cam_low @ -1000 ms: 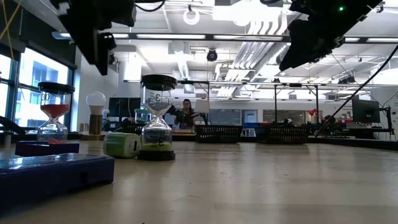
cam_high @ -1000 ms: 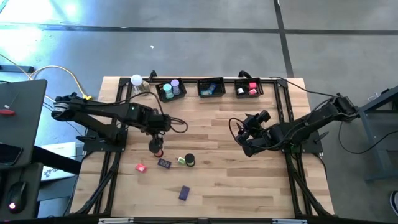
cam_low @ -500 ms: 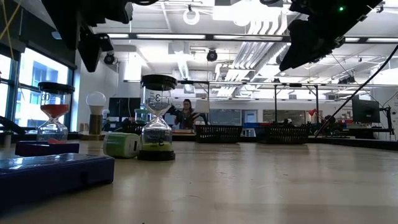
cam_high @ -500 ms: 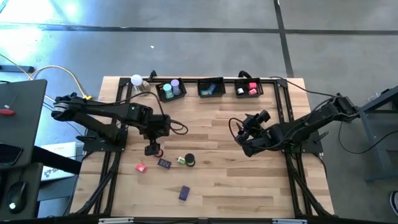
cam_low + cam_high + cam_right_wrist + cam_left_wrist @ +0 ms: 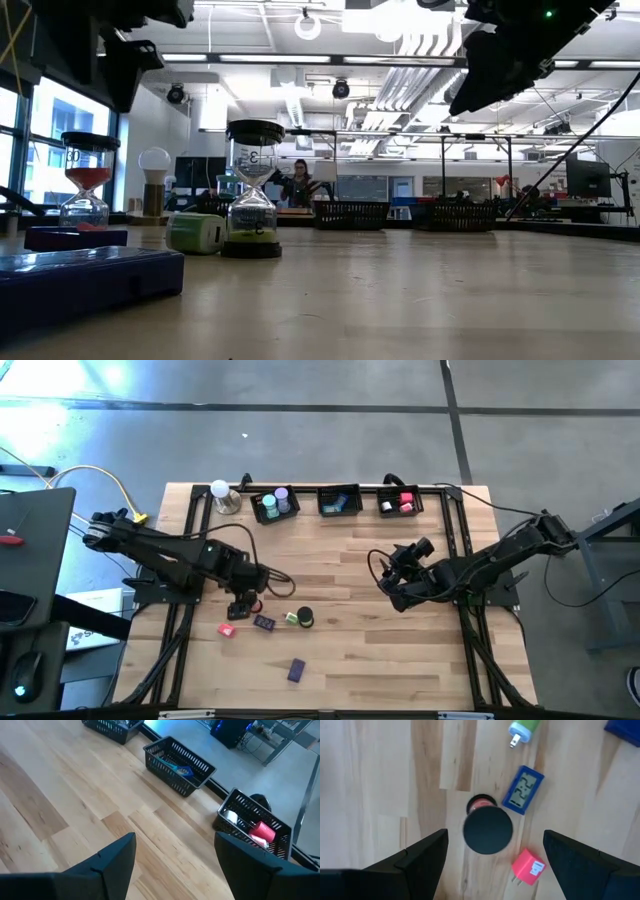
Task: Pick & Place Office items
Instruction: Put the pink hourglass into the left black bin
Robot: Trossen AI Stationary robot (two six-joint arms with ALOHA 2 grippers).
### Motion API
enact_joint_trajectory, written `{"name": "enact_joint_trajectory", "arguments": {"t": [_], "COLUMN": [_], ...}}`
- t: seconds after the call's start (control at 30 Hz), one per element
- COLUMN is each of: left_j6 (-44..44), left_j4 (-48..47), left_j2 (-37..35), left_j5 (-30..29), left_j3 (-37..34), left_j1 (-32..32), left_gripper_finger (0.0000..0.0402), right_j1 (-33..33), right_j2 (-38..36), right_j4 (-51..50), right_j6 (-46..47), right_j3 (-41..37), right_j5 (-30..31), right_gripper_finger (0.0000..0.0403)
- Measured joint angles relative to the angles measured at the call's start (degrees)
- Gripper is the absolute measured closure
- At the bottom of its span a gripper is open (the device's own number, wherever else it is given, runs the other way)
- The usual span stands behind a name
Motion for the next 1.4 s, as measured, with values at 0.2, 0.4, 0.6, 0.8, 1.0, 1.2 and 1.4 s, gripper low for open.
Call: {"name": "enact_joint_trajectory", "arguments": {"t": [0.2, 0.4, 0.6, 0.8, 1.0, 1.2, 1.4], "left_j6": [-0.1, 1.5, 4.4, 4.4, 5.4, 5.1, 4.1], "left_j4": [0.2, 0.5, 0.4, 0.5, 0.9, 3.2, 4.5], "left_j2": [0.0, 0.0, 0.0, 0.2, 0.2, 0.2, 0.3], "left_j5": [0.5, 0.6, -0.8, -3.1, -4.3, -4.2, -4.1], "left_j3": [0.0, 0.0, 0.0, 0.0, -0.1, -1.9, -4.0], "left_j1": [-1.8, -3.4, -4.4, -4.5, -4.5, -4.5, -4.5], "left_gripper_finger": [0.0082, 0.0082, 0.0082, 0.0082, 0.0082, 0.0082, 0.0082], "right_j1": [0.0, 0.0, 0.0, 0.0, 0.0, -0.1, -0.1], "right_j2": [0.0, 0.0, 0.0, 0.0, 0.0, 0.0, 0.0], "right_j4": [0.2, 1.1, 2.0, 2.0, 3.1, 4.5, 4.6], "right_j6": [0.0, -0.8, -1.5, -1.5, -2.1, -3.0, -3.0], "right_j3": [0.0, 0.0, 0.0, 0.0, -1.2, -2.7, -2.7], "right_j5": [0.1, 0.2, 0.1, -0.1, -0.1, -0.2, -0.1], "right_gripper_finger": [0.0144, 0.0144, 0.0144, 0.0144, 0.0144, 0.0144, 0.0144]}}
